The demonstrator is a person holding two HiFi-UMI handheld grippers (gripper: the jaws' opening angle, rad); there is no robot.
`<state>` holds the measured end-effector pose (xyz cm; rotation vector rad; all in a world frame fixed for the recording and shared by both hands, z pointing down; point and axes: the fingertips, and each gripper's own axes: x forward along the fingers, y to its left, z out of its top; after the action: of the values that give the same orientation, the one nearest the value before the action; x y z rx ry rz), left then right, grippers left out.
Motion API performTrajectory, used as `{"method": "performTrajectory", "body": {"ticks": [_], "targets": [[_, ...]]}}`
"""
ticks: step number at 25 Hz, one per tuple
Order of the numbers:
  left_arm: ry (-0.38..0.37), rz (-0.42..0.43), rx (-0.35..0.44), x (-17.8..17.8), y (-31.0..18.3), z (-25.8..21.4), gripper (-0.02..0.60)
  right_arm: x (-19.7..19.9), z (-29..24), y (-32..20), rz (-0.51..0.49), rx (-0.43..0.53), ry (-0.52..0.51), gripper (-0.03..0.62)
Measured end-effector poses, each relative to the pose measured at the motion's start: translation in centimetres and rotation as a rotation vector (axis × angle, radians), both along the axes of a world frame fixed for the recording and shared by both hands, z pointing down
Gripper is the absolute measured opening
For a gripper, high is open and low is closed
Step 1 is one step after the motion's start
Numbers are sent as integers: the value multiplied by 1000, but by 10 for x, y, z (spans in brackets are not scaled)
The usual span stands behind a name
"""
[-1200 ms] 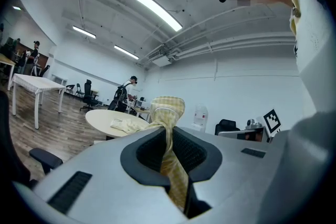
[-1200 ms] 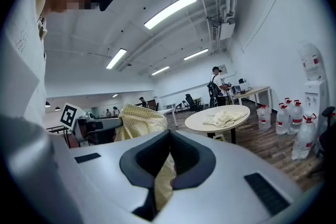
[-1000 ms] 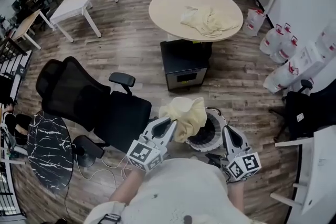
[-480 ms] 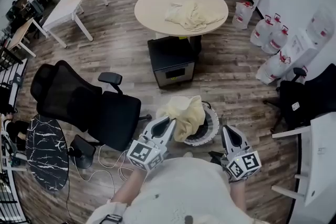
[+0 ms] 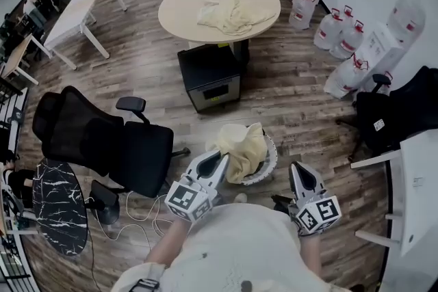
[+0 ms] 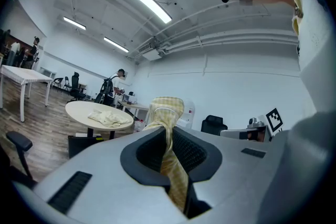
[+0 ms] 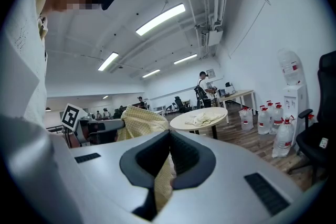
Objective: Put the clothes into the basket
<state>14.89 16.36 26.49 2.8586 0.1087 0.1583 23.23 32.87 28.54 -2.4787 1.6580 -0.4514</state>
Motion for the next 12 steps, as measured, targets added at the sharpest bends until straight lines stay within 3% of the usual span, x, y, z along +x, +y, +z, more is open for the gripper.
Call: {"method": "performTrajectory", "body": {"ticks": [12], "targets": [[-26,155,-20,40,1,8,54,17,2,10,144,-21,-6,9]]}}
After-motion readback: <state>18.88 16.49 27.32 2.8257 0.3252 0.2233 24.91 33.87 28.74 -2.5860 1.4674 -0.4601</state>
